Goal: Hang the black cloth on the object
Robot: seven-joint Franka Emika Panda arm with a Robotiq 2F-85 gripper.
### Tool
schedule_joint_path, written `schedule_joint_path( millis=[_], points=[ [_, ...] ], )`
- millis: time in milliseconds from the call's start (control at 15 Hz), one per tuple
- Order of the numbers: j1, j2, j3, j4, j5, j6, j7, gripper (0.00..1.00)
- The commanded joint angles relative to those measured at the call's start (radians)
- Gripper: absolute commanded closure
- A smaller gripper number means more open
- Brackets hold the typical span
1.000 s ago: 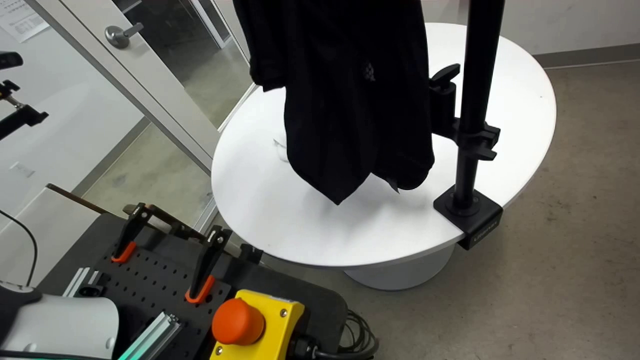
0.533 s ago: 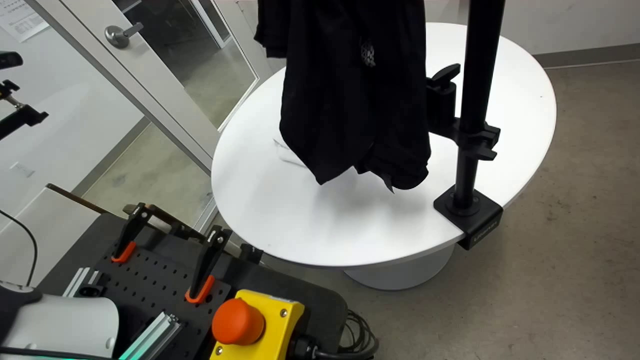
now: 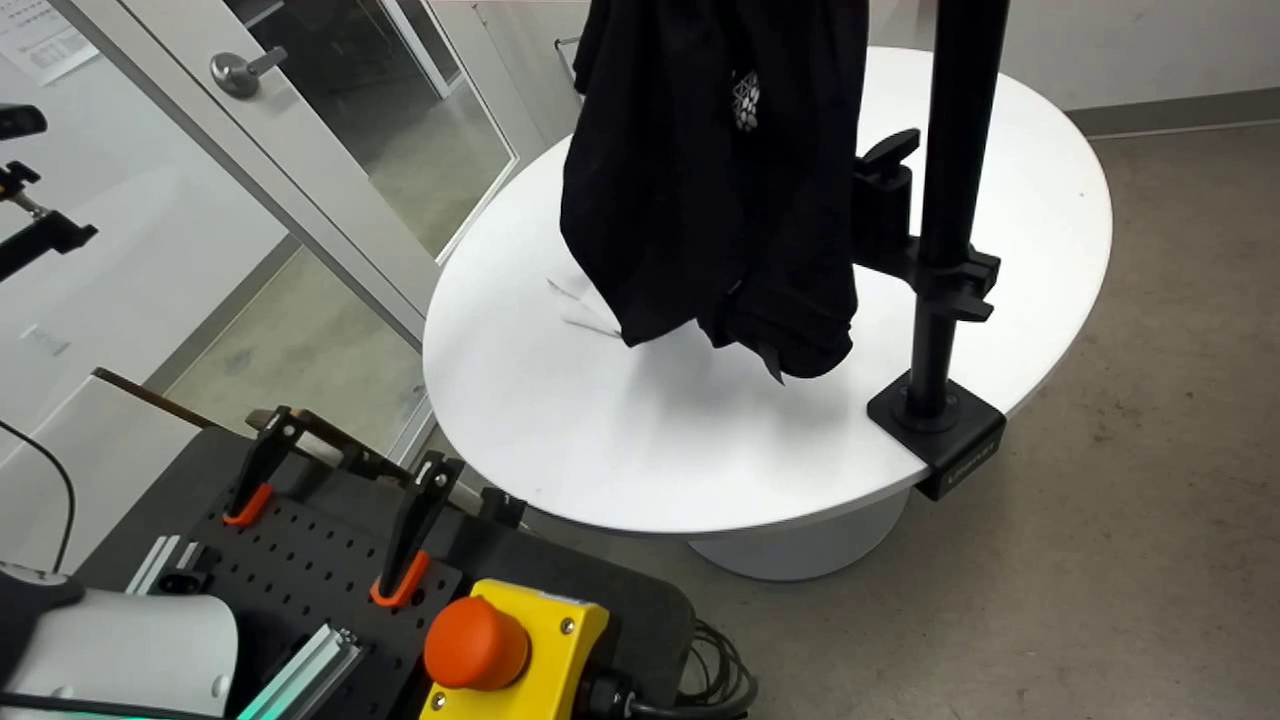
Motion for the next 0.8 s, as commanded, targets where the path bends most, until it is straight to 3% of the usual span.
schedule_joint_path(
  millis=[0,133,733],
  points=[
    [0.025,0.11,-0.047,0.096,-0.015,-0.034,0.042,0.71],
    [0.029,0.146,-0.063,0.112,-0.007,-0.042,0.055,0.71],
    [0.058,0.218,-0.099,0.16,-0.004,-0.081,0.088,0.07]
  ],
)
